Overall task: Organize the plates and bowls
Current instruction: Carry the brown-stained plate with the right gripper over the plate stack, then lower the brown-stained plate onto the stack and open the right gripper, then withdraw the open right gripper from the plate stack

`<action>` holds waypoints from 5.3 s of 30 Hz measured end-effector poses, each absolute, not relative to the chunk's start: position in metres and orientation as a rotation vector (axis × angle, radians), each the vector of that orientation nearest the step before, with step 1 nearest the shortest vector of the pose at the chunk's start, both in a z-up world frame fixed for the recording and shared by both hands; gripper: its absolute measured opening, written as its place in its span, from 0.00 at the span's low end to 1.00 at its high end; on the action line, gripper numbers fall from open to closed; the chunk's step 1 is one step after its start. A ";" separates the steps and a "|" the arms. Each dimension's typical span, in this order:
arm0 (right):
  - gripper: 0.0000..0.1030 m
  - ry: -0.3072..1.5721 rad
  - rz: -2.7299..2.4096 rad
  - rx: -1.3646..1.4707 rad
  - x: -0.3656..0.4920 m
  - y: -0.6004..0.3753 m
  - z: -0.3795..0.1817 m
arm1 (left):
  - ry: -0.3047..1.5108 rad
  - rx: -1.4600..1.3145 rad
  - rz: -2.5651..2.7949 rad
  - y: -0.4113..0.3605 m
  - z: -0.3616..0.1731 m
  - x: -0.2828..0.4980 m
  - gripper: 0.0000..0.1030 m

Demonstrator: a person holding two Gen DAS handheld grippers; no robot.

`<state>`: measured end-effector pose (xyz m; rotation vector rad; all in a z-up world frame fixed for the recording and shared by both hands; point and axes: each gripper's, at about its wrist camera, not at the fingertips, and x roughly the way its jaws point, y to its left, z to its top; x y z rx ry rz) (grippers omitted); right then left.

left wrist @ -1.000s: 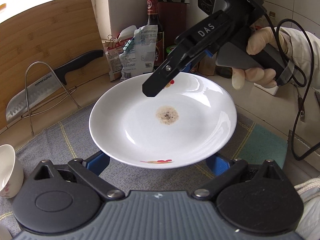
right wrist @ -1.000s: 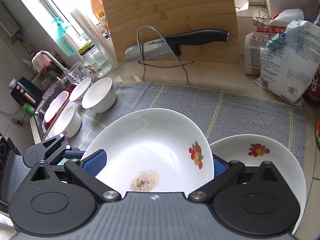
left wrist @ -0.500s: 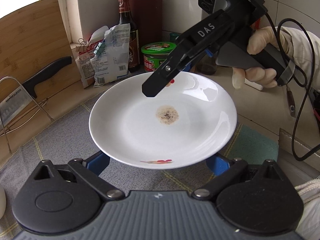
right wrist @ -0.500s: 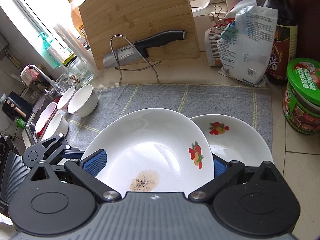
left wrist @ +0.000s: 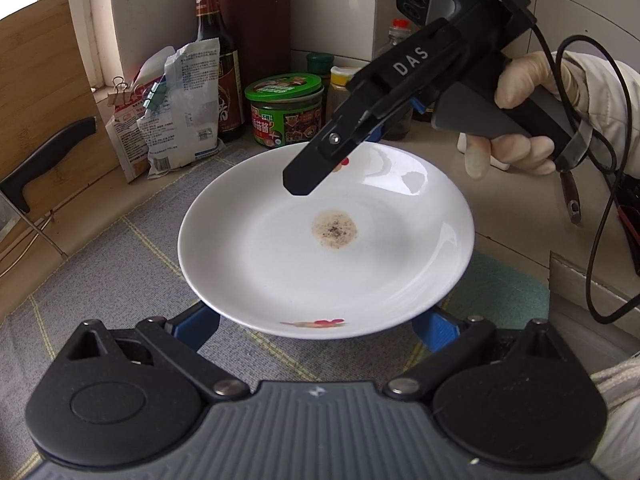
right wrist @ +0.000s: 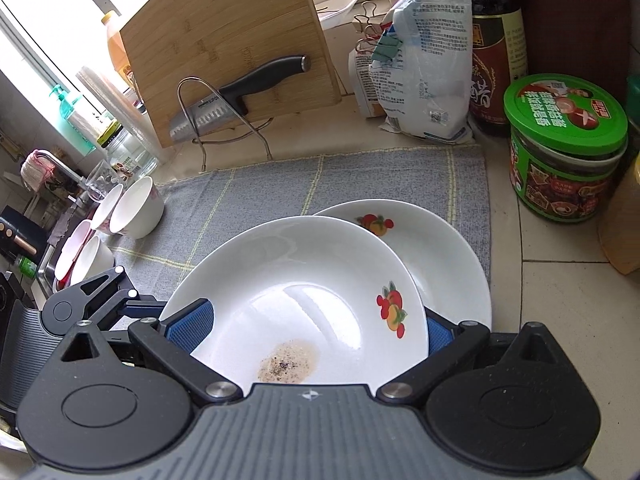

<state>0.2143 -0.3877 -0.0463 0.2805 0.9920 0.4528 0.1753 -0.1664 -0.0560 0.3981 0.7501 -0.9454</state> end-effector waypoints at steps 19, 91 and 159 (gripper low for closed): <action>1.00 1.008 0.435 0.290 0.219 -0.398 -0.057 | 0.781 0.410 -0.948 -0.179 -0.062 0.182 0.98; 1.00 1.039 0.271 0.109 0.199 -0.382 -0.047 | 0.723 0.462 -0.965 -0.184 -0.065 0.200 0.99; 1.00 0.735 0.567 -0.166 0.172 -0.240 -0.018 | 0.668 0.173 -0.363 -0.034 -0.029 0.149 0.99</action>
